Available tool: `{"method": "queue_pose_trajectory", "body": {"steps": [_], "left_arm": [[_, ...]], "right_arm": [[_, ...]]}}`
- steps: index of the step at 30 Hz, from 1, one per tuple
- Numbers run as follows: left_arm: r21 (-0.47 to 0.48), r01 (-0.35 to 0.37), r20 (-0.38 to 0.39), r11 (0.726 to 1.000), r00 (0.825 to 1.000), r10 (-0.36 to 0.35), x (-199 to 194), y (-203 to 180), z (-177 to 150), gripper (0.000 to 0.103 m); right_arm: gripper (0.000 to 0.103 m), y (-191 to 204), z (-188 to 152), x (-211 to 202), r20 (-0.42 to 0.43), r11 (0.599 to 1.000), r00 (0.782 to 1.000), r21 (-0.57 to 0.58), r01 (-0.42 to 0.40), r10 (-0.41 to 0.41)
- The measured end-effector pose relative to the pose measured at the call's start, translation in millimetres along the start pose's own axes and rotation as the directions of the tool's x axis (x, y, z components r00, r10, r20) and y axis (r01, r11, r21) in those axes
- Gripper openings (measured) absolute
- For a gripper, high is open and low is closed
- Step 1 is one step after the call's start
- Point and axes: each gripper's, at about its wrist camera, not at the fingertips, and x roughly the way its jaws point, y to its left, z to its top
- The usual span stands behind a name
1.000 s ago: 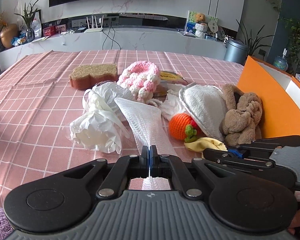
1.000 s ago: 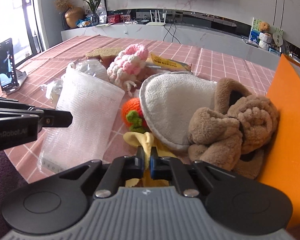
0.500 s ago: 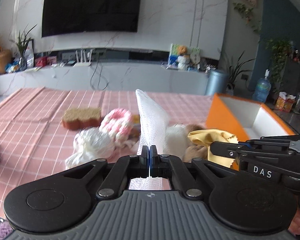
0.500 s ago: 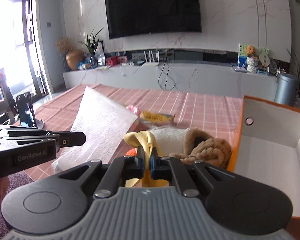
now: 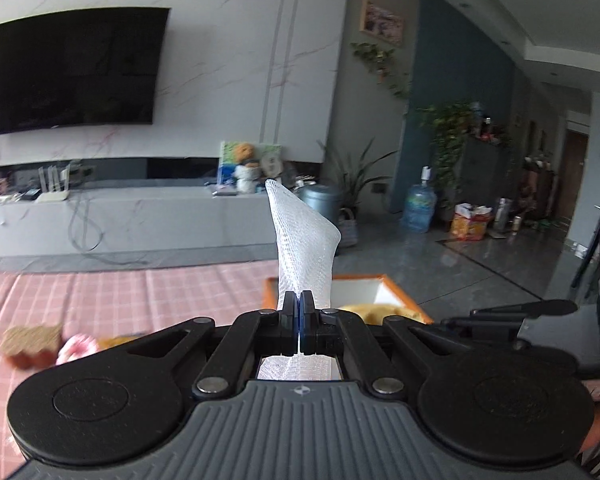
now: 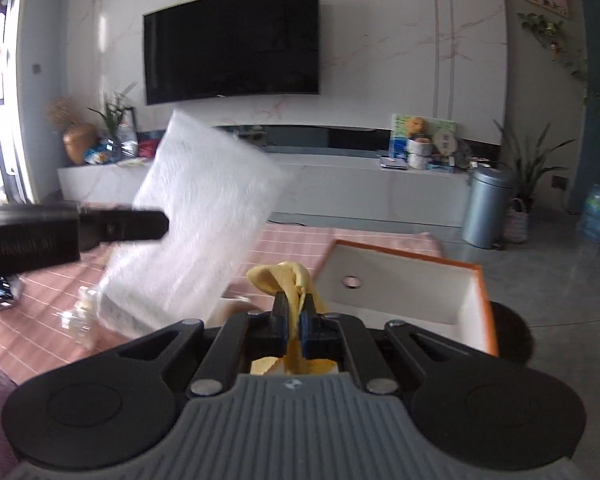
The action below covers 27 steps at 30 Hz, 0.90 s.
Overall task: Organize soft objects
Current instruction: 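Carry the yellow cloth and mesh bag into the orange box and open both grippers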
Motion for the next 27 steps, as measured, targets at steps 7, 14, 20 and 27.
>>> {"method": "queue_pose_trajectory", "body": {"steps": [7,14,20,27], "left_arm": [[0.103,0.101,-0.197,0.99,0.977,-0.079,81.8,-28.2,-2.0,0.0],[0.171,0.11,-0.397,0.979,0.917,-0.033,129.4,-36.2,-32.9,0.0],[0.293,0.098,-0.471,0.951,0.881,0.054,147.1,-48.2,-50.9,0.0],[0.3,0.101,-0.501,0.949,0.863,0.066,164.0,-40.3,-57.9,0.002]], "right_arm": [[0.003,-47.7,-8.3,35.2,-0.166,0.994,0.98,-0.028,0.103,-0.107],[0.003,-63.0,-32.6,85.8,-0.333,0.995,0.939,-0.068,0.067,-0.086],[0.003,-66.2,-38.5,117.9,-0.425,0.997,0.904,-0.072,0.028,-0.056],[0.01,-67.7,-41.1,132.6,-0.467,0.996,0.882,-0.091,0.017,-0.058]]}}
